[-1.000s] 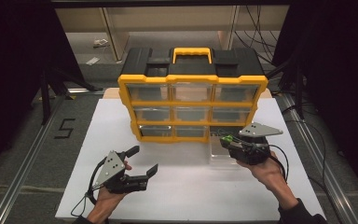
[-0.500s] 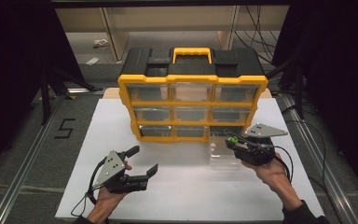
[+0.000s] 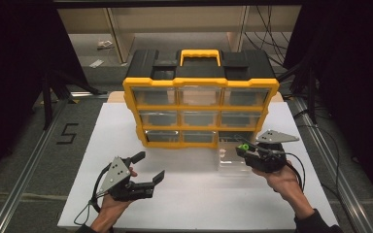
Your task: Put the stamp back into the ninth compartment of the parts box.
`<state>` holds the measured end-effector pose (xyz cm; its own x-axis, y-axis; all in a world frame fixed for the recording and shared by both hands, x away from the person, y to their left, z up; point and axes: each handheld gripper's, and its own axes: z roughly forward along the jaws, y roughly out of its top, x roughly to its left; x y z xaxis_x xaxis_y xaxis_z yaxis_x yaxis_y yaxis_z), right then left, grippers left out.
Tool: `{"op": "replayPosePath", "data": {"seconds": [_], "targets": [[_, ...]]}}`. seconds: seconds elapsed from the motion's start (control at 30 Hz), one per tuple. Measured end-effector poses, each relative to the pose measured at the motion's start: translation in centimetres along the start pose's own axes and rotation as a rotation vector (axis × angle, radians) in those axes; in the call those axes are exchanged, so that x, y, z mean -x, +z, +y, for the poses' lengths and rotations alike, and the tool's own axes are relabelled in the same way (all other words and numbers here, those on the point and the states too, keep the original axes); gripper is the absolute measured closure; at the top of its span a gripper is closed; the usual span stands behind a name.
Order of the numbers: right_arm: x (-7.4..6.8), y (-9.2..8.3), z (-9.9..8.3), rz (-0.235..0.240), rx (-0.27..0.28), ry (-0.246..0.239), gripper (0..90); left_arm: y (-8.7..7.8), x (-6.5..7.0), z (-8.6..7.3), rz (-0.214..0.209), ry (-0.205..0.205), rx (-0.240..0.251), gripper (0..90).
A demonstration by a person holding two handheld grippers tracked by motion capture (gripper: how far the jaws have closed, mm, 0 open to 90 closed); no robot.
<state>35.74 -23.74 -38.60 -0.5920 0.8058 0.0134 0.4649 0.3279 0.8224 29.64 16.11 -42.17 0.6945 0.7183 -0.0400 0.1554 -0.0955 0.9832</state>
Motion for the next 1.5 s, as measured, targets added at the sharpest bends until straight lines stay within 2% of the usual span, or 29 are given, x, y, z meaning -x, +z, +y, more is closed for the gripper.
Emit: {"op": "replayPosePath", "data": {"seconds": [0.77, 1.3, 1.37, 1.5], "targets": [[0.1, 0.8, -0.5, 0.029, -0.051, 0.021, 65.0, 0.1, 0.0, 0.0, -0.002, -0.001, -0.003, 13.4], [0.1, 1.4, -0.9, 0.038, -0.085, 0.011, 64.3, 0.1, 0.0, 0.0, -0.001, 0.0, -0.002, 13.5], [0.0, 1.5, -0.9, 0.036, -0.089, 0.007, 61.9, 0.1, 0.0, 0.0, -0.001, 0.001, -0.003, 13.5], [0.0, 1.4, -0.8, 0.043, -0.087, 0.008, 50.5, 0.1, 0.0, 0.0, -0.001, 0.001, -0.005, 13.5]]}}
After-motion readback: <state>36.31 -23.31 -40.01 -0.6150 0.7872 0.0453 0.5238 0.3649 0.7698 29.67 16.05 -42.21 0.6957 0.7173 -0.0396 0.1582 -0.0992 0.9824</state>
